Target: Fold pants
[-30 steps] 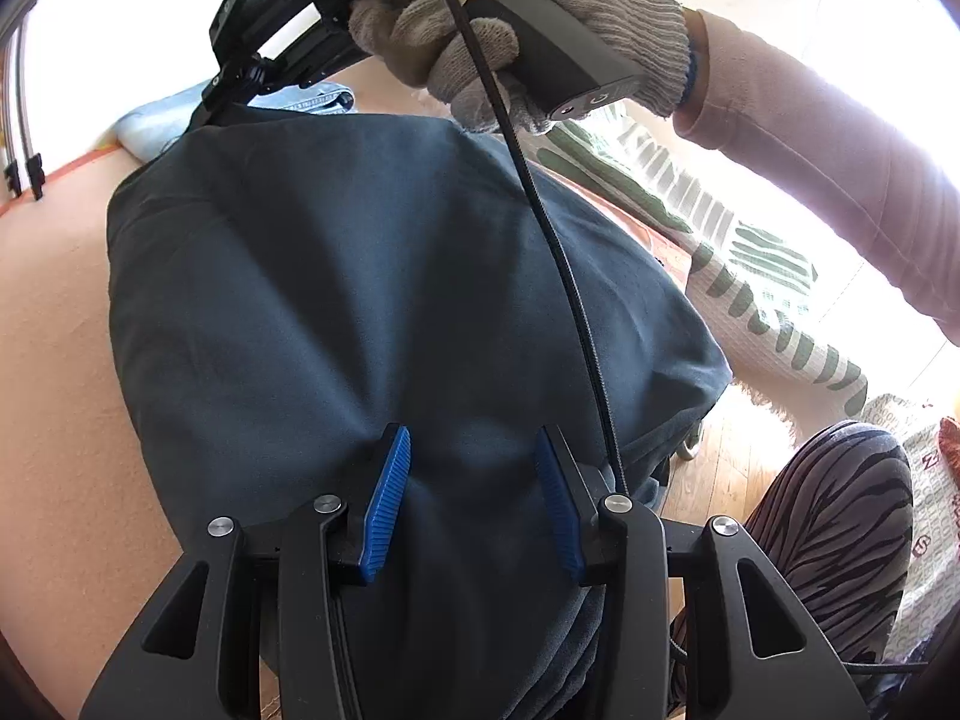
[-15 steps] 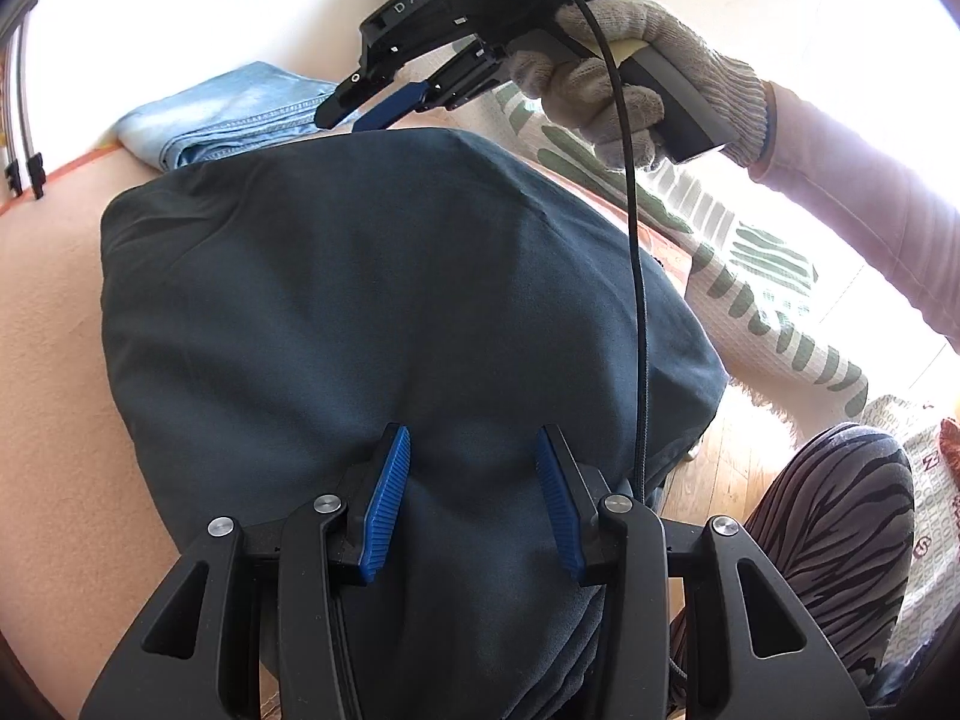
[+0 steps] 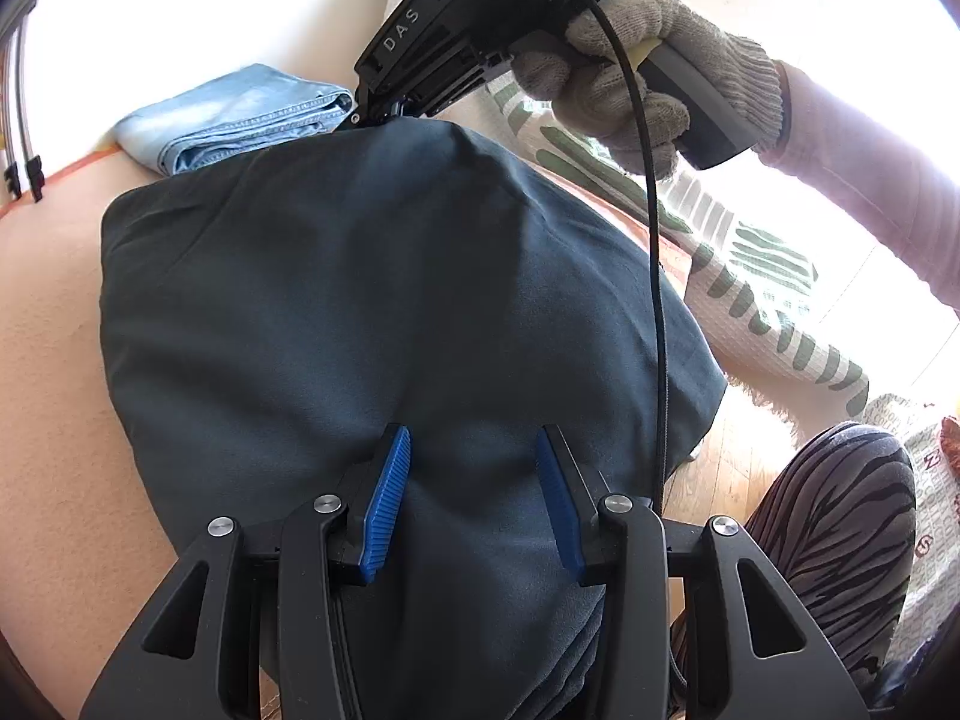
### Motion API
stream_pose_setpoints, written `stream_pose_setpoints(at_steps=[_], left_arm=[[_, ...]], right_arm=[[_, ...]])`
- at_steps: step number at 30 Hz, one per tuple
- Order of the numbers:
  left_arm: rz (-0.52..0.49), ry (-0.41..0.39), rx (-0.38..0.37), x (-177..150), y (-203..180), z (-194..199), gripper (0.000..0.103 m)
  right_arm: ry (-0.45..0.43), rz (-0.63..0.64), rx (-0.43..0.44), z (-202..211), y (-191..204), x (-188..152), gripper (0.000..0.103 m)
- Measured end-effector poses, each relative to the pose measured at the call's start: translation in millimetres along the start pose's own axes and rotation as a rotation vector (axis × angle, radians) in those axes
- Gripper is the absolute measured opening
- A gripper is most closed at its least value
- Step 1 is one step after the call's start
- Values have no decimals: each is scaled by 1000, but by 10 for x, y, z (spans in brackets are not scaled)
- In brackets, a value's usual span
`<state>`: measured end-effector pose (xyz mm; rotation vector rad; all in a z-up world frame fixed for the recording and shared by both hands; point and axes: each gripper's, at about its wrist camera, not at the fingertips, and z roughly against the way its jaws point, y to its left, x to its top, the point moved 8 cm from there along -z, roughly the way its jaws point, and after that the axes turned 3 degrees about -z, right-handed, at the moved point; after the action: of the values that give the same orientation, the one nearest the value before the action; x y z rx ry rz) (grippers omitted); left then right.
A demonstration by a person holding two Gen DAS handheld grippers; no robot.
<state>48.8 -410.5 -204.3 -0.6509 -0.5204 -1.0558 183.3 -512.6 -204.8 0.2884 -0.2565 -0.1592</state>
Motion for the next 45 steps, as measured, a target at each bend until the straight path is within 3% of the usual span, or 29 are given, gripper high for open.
stream_pose_setpoints(at_steps=[3,6,9,10,11,12,14,18,21,23,26,29,34,38,42,45], left_arm=[[5,1,-6,5,20,4,42],[4,-2,-7,11,32,7,42],[3,0,-4,6,42,14,42],[4,2,-4,6,46,22,42],[9,7,-6,8,52,32,42],[19,13,-12,14,67,56,42],[46,18,-24,56,101,145,42],[58,-31,-34,344,216,445,42],[28,-47,-14,692,336,527,42],[18,-45,-9,937,425,468,42],[12,-19,-21,1270,522,270,42],[9,11,-26,1523,589,19,42],[-9,71,-71,1642,456,-370,42],[-49,138,-89,1504,389,-606,42],[-74,162,-91,1302,327,-675,42],[-109,155,-79,1209,279,-673,29]], right_arm=[[-21,51,-84,269,39,54,0],[-73,189,-274,597,50,237,0],[-103,202,-268,686,60,401,0],[-114,210,-311,666,20,440,4],[-120,188,-340,639,-44,459,17],[-134,139,-317,643,-118,451,22],[-160,53,-245,684,-244,349,20],[-208,-90,-171,796,-574,-121,40],[-206,-231,-30,744,-804,-509,41],[-202,-287,66,660,-852,-695,37],[-234,-258,128,621,-716,-830,10],[-288,-169,105,679,-511,-899,2],[-392,6,-60,793,-307,-1002,1],[-437,100,-149,798,-238,-1073,1],[-525,67,-166,945,-351,-1031,1],[-522,87,-161,950,-352,-1040,1]])
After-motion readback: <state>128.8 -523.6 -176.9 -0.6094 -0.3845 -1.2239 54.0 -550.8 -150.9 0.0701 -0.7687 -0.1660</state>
